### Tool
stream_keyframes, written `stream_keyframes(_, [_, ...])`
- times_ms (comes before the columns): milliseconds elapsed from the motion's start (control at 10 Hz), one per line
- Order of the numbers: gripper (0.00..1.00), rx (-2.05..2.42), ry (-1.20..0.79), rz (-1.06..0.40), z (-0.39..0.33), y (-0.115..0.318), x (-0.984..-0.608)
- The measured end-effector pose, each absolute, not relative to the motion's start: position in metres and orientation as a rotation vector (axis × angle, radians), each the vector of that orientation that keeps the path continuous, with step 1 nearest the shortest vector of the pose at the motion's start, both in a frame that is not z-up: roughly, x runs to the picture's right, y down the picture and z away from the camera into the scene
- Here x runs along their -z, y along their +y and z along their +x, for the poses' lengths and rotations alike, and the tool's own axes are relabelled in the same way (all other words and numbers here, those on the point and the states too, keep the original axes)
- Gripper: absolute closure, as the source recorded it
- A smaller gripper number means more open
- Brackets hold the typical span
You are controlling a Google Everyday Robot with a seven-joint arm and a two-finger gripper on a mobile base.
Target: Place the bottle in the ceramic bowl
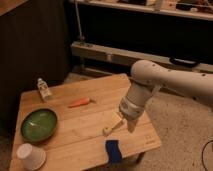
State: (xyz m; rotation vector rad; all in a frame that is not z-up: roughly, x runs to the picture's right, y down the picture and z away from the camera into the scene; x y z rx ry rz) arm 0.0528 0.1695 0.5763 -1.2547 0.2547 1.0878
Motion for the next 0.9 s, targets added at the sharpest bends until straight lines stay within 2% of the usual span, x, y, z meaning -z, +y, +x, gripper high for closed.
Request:
stream_keyframes(200, [0.2,-1.114,0.235,-1.206,0.056,0.166,-0.572])
stream_keyframes(600, [0.2,-1.331,-0.069,-0.946,0.082,0.158,-0.552])
stream_keyframes(900, [0.2,-1.385,-0.164,-0.823,0.093,0.153,-0.545])
